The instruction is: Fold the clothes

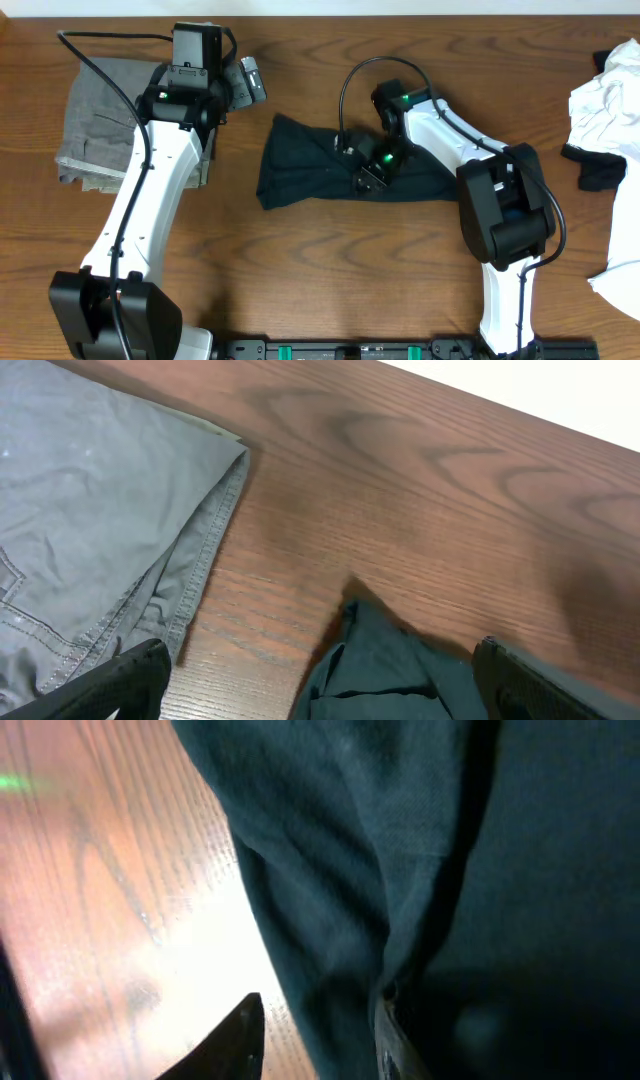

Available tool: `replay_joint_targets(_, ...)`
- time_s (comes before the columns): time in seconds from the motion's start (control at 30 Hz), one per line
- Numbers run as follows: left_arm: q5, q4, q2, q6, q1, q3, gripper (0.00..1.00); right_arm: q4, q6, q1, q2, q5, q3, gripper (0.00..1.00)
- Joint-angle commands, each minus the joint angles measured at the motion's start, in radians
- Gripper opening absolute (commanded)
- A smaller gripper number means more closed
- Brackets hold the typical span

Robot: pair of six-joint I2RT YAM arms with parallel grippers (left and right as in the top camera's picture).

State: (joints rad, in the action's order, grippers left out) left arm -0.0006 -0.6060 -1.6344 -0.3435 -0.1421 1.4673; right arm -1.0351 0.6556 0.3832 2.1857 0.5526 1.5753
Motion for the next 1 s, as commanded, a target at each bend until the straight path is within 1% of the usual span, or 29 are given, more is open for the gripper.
replay_joint_targets(0.0,-0.012,-0.003,-0.007,-0.002,0.002,0.003,0.98,-0.030,-0.004,0.016,-0.002,0.020,0.080,0.33)
replay_joint_targets(0.1,-0.012,-0.003,-0.007,-0.002,0.002,0.003,0.98,-0.055,-0.004,0.018,-0.002,0.019,0.124,0.33)
replay_joint_targets(0.3,-0.012,-0.003,-0.007,-0.002,0.002,0.003,0.98,-0.018,-0.004,0.018,0.006,-0.046,0.130,0.34)
replay_joint_targets(0.47,-0.012,-0.003,-0.007,-0.002,0.002,0.003,0.98,0.022,-0.011,0.020,0.021,-0.051,0.130,0.39)
replay_joint_targets(0.57,-0.012,-0.003,-0.007,-0.002,0.002,0.003,0.98,0.057,-0.045,0.024,0.024,-0.051,0.130,0.41)
replay_joint_targets(0.7,-0.012,-0.003,-0.007,-0.002,0.002,0.003,0.98,0.056,-0.050,0.030,0.026,-0.051,0.130,0.41)
replay_joint_targets(0.83,-0.012,-0.003,-0.007,-0.002,0.002,0.003,0.98,0.056,-0.050,0.041,0.032,-0.047,0.129,0.41)
replay_joint_targets(0.97,-0.012,-0.003,-0.007,-0.002,0.002,0.003,0.98,0.056,-0.050,0.050,0.046,-0.047,0.129,0.37)
